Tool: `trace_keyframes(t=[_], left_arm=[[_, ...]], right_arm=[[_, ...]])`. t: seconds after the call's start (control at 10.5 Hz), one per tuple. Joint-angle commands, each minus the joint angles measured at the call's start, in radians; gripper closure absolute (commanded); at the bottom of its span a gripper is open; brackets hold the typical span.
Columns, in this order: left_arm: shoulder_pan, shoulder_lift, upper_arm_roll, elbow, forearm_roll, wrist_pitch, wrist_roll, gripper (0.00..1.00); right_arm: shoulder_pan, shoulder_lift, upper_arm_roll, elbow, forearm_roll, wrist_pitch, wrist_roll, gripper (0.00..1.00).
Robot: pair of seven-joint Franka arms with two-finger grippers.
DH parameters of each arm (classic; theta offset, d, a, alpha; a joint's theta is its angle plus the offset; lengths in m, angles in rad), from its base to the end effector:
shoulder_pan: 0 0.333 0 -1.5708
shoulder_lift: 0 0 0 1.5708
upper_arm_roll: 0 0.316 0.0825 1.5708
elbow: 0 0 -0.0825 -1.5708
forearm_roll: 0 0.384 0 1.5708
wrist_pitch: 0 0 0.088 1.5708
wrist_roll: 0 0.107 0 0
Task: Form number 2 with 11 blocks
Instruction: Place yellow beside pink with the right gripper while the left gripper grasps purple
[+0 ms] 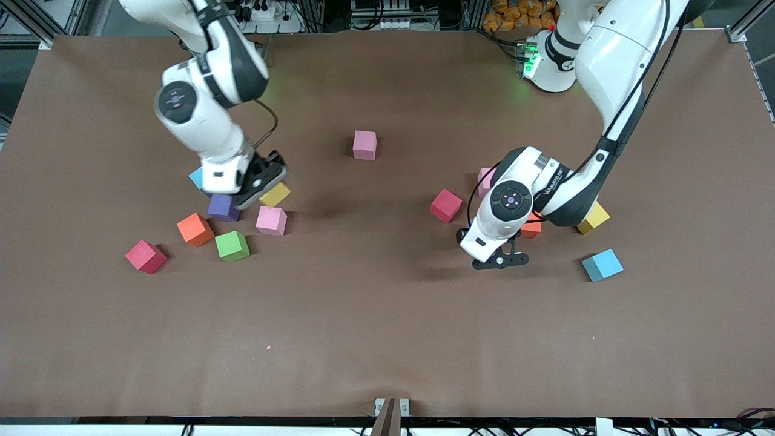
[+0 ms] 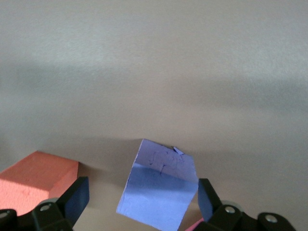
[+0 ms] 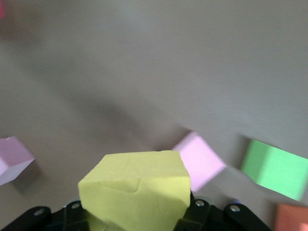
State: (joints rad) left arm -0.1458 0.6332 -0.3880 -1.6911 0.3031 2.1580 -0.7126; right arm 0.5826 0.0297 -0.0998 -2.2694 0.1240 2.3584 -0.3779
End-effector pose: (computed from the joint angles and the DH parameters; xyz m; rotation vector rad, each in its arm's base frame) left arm 0.5899 -0.3050 0.2413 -3.0653 -0.0787 0.1227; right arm 0.4665 0.2464 0.3509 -2.8239 -1.1534 -0.0837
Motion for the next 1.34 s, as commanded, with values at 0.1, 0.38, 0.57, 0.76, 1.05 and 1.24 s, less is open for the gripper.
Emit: trace_keyframes(t=[0.1,0.38,0.57,0.76,1.05,1.24], left_arm=[[0.012,0.017,-0.025,-0.009,0.005,0.043,0.11,0.0],[0.012,0.016,-0.031,-0.048,0.005,0.048,0.176,0.0],[0.012,0.014,-0.032,-0.082,0.013,0.077,0.182,0.0],[0.02,0.013,-0.031,-0.085,0.014,0.078,0.205,0.0],[0.028,0.014,-0.031,-0.094,0.014,0.078,0.216,0.0],[0.034,0.016,-0.031,-0.091,0.014,0.078,0.216,0.0]], right_arm=[[0.173,-0.031,0.0,-0.085,-0.252,0.036,-0.009,0.43],[0.273,0.019,0.005,-0.214,-0.253,0.261,-0.024,0.43],[0.33,0.099,0.011,-0.22,-0.253,0.334,-0.024,0.42],[0.35,0.147,0.028,-0.22,-0.253,0.37,-0.024,0.41],[0.342,0.17,0.064,-0.22,-0.253,0.372,-0.035,0.41],[0.32,0.205,0.11,-0.219,-0.25,0.378,-0.022,0.4]])
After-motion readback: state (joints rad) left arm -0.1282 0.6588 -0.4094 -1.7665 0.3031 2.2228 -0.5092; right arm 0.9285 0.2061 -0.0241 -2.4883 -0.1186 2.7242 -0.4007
